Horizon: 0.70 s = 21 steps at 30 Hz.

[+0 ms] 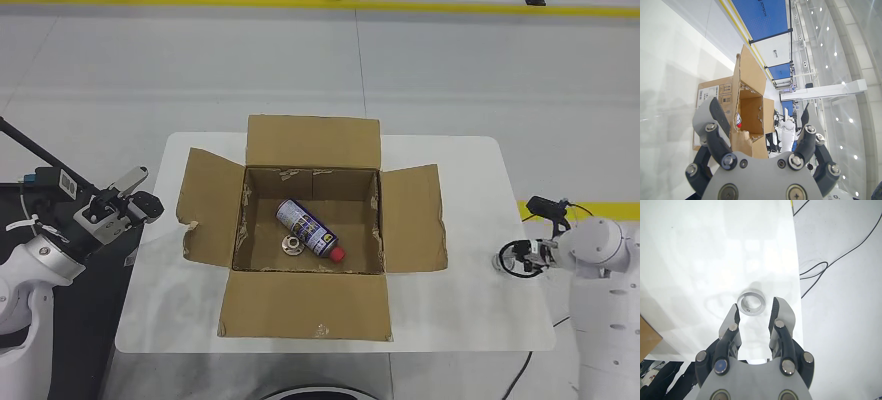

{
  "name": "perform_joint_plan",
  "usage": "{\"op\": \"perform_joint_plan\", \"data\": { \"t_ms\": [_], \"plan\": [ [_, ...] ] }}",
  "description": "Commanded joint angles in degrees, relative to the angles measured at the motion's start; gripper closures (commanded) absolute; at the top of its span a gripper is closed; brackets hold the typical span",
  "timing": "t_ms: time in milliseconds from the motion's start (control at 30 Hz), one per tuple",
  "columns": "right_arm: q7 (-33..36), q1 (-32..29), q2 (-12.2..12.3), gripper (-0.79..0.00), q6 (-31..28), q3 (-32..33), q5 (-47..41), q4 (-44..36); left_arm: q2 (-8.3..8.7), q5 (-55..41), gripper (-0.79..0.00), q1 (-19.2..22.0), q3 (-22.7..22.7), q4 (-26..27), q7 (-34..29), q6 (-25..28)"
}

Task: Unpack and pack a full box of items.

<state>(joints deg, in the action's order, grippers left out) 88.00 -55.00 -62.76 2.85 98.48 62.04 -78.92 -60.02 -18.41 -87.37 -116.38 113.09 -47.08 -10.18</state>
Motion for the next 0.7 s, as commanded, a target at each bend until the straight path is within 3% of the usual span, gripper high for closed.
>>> {"op": "perform_joint_plan", "data": {
  "t_ms": [0,667],
  "plan": [
    [0.0,0.3,0.4,-0.363,0.1,-0.3,-0.3,0.9,0.00,0.0,-0.785,0.0,0.0,0.0,0.0,0.0],
    [0.0,2.2,2.3,-0.292,0.2,-3.4,-3.1,7.2,0.00,0.0,-0.785,0.0,0.0,0.0,0.0,0.0]
  ]
}}
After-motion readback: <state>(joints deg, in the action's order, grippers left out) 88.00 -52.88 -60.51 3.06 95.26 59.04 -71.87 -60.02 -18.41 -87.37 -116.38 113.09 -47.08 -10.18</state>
